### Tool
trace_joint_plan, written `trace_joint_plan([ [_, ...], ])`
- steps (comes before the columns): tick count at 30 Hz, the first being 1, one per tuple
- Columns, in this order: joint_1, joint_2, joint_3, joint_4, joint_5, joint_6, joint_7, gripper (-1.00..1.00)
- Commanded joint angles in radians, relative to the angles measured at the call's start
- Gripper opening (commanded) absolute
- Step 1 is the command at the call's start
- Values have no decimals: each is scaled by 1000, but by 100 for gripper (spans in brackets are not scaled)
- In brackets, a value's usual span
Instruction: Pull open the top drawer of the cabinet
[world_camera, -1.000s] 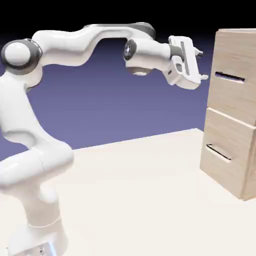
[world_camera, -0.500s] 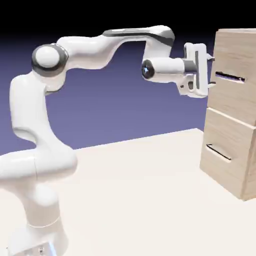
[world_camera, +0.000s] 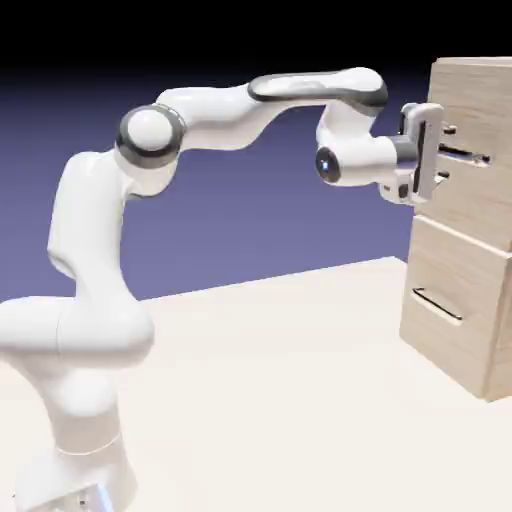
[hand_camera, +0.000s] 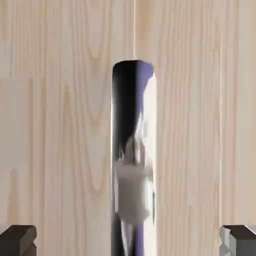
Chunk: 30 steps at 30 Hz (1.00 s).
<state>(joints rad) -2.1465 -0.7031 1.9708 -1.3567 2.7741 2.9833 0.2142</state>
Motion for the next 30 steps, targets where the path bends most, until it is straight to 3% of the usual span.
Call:
trace_joint_plan([
  [1,-36,-15,27,36,-14,9,21,0],
  [2,-36,-15,27,36,-14,9,21,0],
  [3,-36,-15,27,36,-14,9,21,-100],
  [18,466,119,-371,-399,113,-96,-168,-100],
  [30,901,75,-743,-689,103,-138,-159,-100],
])
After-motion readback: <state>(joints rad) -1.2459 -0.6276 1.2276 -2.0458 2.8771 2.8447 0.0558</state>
